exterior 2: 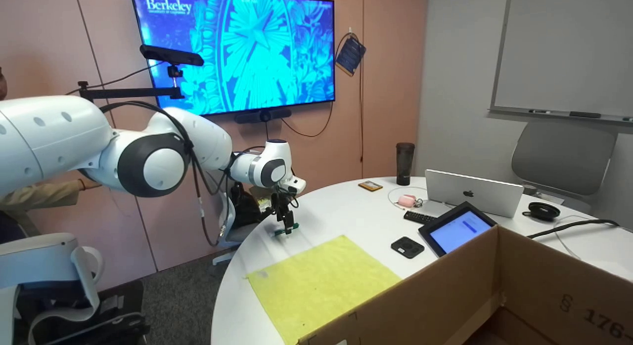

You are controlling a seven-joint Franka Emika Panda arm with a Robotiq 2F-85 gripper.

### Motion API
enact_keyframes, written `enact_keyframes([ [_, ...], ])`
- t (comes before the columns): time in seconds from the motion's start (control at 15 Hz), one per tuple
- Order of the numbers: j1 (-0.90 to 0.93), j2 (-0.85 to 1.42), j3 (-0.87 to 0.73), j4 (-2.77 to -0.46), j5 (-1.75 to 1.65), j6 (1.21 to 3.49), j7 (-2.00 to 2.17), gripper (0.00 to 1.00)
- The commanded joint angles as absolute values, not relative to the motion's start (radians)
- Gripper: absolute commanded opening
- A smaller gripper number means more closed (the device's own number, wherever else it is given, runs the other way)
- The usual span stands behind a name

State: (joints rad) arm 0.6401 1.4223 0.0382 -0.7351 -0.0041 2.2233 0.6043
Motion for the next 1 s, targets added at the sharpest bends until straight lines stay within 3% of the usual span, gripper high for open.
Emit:
enact_keyframes([
  [0.0, 0.651, 1.508, 0.015, -0.611, -0.012, 2.203, 0.642, 1.00],
  [0.13, 0.655, 1.532, 0.002, -0.592, -0.021, 2.198, 0.653, 1.00],
  [0.2, 0.656, 1.543, -0.004, -0.582, -0.025, 2.196, 0.655, 0.95],
  [0.33, 0.657, 1.485, -0.015, -0.676, -0.031, 2.227, 0.664, 0.71],
  [0.4, 0.658, 1.484, -0.019, -0.673, -0.034, 2.220, 0.667, 0.69],
  [0.93, 0.665, 1.466, -0.034, -0.617, -0.053, 2.051, 0.639, 0.04],
])
